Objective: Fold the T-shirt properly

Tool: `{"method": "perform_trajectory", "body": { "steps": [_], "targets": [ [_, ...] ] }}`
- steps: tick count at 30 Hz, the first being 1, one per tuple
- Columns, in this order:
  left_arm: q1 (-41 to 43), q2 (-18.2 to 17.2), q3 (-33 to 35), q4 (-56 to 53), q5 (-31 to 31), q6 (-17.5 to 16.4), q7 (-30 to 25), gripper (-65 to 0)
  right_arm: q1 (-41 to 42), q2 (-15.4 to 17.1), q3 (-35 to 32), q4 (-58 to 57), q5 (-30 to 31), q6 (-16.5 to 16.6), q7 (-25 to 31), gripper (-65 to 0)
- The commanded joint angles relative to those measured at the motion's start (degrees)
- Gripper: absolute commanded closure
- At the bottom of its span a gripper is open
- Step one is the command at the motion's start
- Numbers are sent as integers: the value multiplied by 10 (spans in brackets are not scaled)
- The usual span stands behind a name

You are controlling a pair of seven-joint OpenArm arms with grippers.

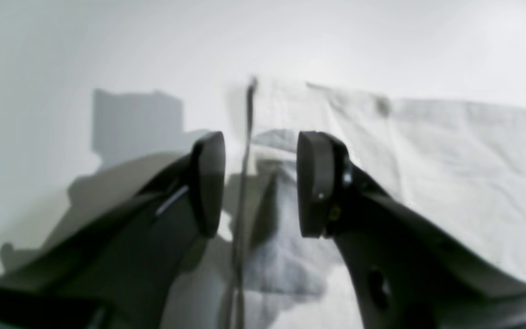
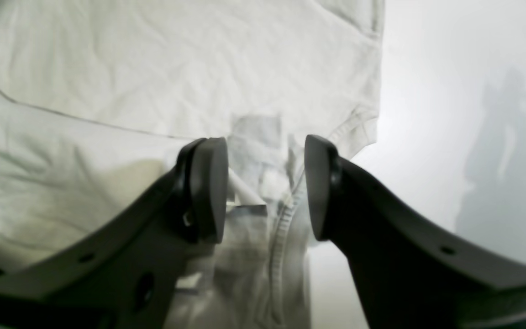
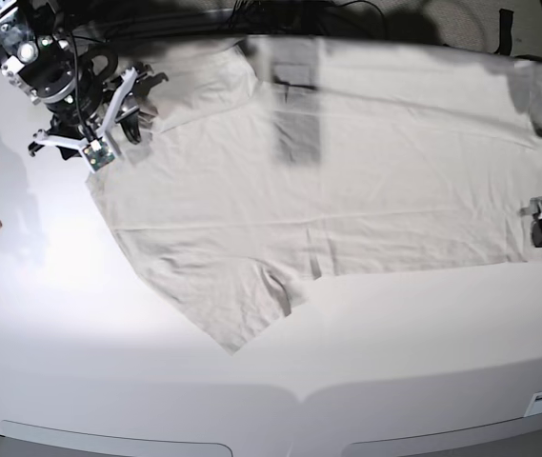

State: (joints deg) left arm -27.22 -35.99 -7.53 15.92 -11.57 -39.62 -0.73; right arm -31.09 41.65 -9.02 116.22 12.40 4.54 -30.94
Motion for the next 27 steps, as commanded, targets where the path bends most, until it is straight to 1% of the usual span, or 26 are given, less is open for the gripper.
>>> {"method": "perform_trajectory", "body": {
  "steps": [1, 3, 6, 10, 14, 16, 18, 20, 23, 25, 27],
  "targets": [
    [-24, -9, -2, -7, 14, -4, -25, -238, 1, 7, 4, 9, 0, -3, 8, -276],
    [-33, 0, -2, -30, 50, 23, -45, -236, 1, 7, 4, 9, 0, -3, 8, -276],
    [-34, 10, -2, -43, 77, 45, -69, -220, 1, 7, 4, 9, -2, -3, 8, -276],
    [-34, 19, -2, -43, 77, 42, -56, -206, 1, 7, 4, 9, -4, -3, 9, -276],
    [-34, 20, -2, -43, 75, 7, -21, -63, 2, 7, 4, 9, -4, -3, 18, -276],
    [-34, 21, -2, -43, 71, 3, 2, -7, 4, 7, 4, 9, -4, -3, 22, -276],
    [-34, 23, -2, -43, 59, 4, 26, 0, 10, 8, 4, 9, -4, -3, 24, -276],
    [-34, 23, -2, -43, 45, 3, 34, 0, 18, 7, 4, 9, -3, -3, 30, -276],
    [-34, 23, -2, -43, 21, 4, 33, 0, 22, 7, 4, 9, -4, -3, 76, -276],
    [-34, 23, -2, -43, 3, 4, 17, 0, 27, 7, 4, 9, -4, -3, 123, -276],
    [-32, 23, -2, -43, -10, 3, 6, 0, 38, 7, 4, 9, -4, -5, 149, -276]
  ]
}}
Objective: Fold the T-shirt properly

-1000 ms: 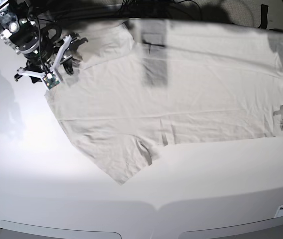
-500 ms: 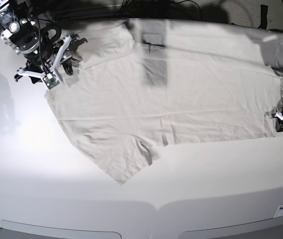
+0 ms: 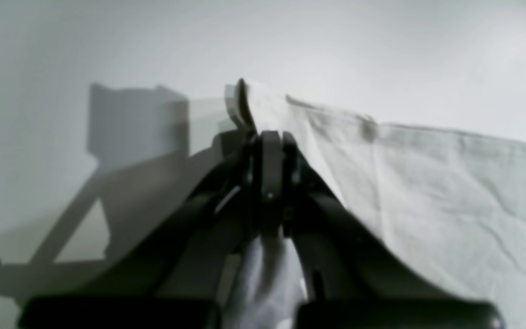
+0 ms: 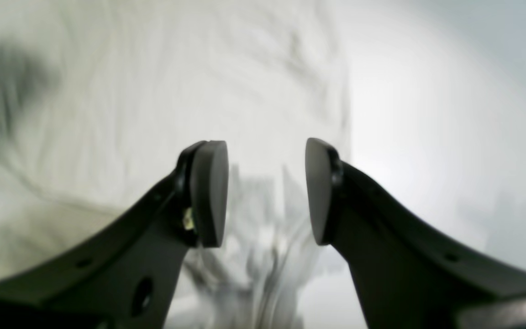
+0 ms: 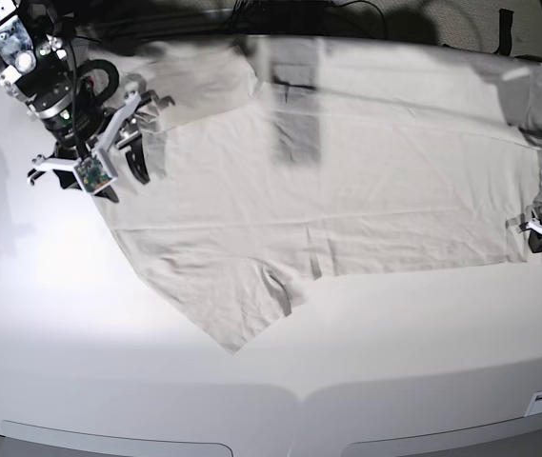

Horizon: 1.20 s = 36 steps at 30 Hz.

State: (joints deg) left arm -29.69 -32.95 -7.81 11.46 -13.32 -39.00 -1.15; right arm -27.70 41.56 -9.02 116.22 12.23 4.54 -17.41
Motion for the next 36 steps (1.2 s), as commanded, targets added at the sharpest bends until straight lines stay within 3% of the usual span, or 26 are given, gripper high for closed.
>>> {"method": "perform_trajectory", "body": {
  "steps": [1, 5, 13, 19, 23, 30, 36],
  "targets": [
    [-8, -7, 1, 2, 5, -3, 10, 0, 13, 8, 4, 9, -2, -5, 8, -276],
    [-8, -6, 1, 2, 6, -2, 1, 0, 64, 8, 4, 6, 18, -5, -69, -276],
    [-8, 12, 0, 2, 6, -2, -5, 0, 161, -3, 4, -64, 87, 0, -81, -275],
    [-8, 23, 0, 2, 9, -2, -20, 0, 284, -60, 4, -219, 133, 100, -108, -275],
    [-8, 26, 0, 2, 9, -2, -37, 0, 396, -115, 4, -310, 133, 180, -197, -275],
    [-5, 29, 0, 2, 13, -2, -37, 0, 575, -187, 3, -444, 105, 230, -314, -275],
    [10, 29, 0, 2, 12, -2, -67, 0, 681, -219, 3, -655, 84, 252, -317, -276]
  ]
}}
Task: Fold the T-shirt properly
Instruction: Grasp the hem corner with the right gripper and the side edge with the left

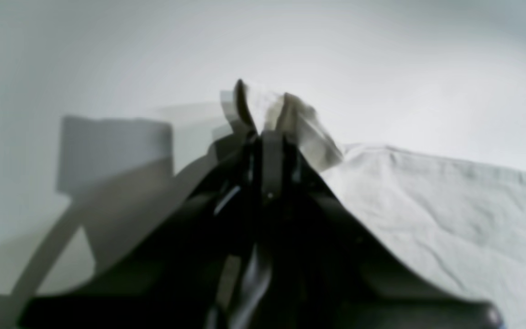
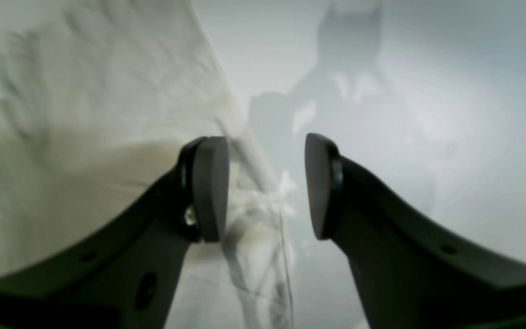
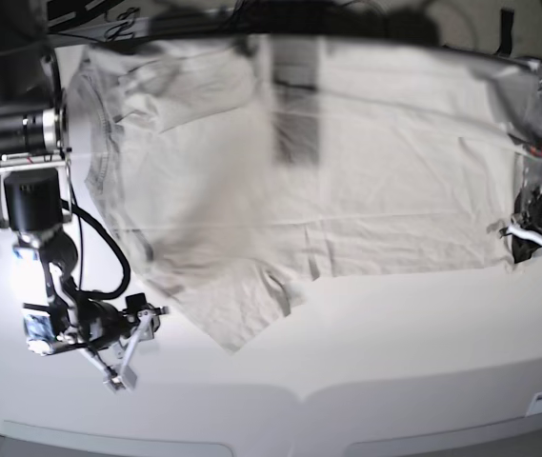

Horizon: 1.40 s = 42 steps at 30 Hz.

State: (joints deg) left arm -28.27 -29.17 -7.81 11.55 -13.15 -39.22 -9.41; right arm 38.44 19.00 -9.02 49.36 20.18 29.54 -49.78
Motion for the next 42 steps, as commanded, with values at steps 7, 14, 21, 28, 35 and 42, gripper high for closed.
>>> {"method": "perform_trajectory", "body": {
  "steps": [7, 14, 21, 28, 35, 42],
  "targets": [
    [2, -8, 0, 1, 11, 0, 3, 0, 101, -21, 3, -203, -50, 58, 72, -276],
    [2, -9, 0, 1, 11, 0, 3, 0, 106, -51, 3, -247, -90, 62, 125, -276],
    [2, -9, 0, 1, 11, 0, 3, 0, 97, -61, 3, -248, -117, 49, 123, -275],
    [2, -9, 0, 1, 11, 0, 3, 0, 73, -61, 3, -269, -117, 50, 123, -274],
    [2, -9, 0, 1, 11, 0, 3, 0, 69, -62, 3, -269, -99, 75, 68, -146],
    [2, -9, 0, 1, 11, 0, 3, 0, 72, -60, 3, -269, -98, 83, 35, -53]
  ]
}}
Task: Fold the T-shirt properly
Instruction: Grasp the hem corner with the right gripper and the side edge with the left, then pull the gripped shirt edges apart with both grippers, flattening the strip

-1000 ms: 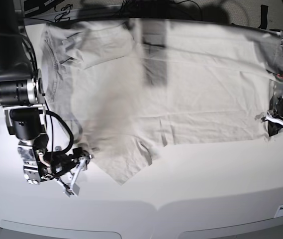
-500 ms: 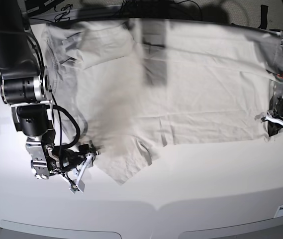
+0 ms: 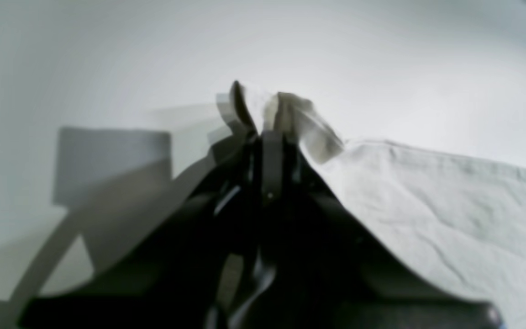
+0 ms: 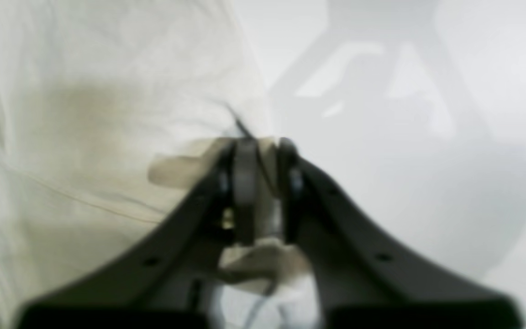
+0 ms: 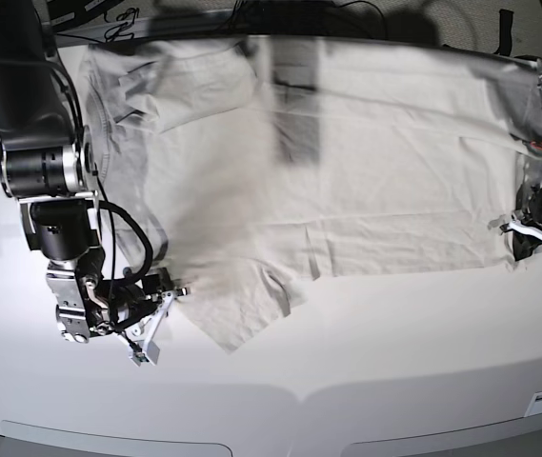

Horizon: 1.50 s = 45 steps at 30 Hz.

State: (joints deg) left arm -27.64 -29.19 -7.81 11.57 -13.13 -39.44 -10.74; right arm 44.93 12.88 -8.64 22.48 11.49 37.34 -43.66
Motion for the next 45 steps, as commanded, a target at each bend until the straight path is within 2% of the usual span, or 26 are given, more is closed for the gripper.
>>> {"method": "perform_trajectory", "body": {
  "steps": [1, 2, 6, 15, 20, 24, 26, 31, 36, 41, 45],
  "targets": [
    [-5, -9, 0, 1, 10, 2, 17, 0, 7, 2, 0, 0, -11, 5, -27, -16],
    [-5, -9, 0, 1, 10, 2, 17, 0, 7, 2, 0, 0, -11, 5, -27, 0],
    [-5, -9, 0, 1, 10, 2, 17, 0, 8, 2, 0, 0, -11, 5, -12, 0],
    [-5, -8, 0, 1, 10, 2, 16, 0, 17, 4, 0, 1, -10, 5, 115, 0],
    [-13, -9, 0, 1, 5, 2, 16, 0, 51, 2, 0, 3, -10, 5, 117, 0],
    [-22, -10, 0, 2, -22, 2, 16, 0, 78, 3, 0, 4, -10, 8, 115, 0],
    [-23, -12, 0, 8, -26, 2, 17, 0, 89, 3, 0, 5, -8, 18, 105, 0],
    [-22, -15, 0, 38, -26, 2, 42, 0, 90, 2, 0, 35, 12, 19, 58, 0],
    [-21, -17, 0, 76, -38, 2, 94, 0, 83, 3, 0, 66, 25, 19, 12, 0],
    [-19, -39, 0, 96, -98, 2, 128, 0, 79, 4, 0, 125, 83, 27, -59, 0],
    [-18, -57, 0, 99, -101, 2, 142, 0, 65, 5, 8, 194, 101, 27, -94, 0]
  ]
}}
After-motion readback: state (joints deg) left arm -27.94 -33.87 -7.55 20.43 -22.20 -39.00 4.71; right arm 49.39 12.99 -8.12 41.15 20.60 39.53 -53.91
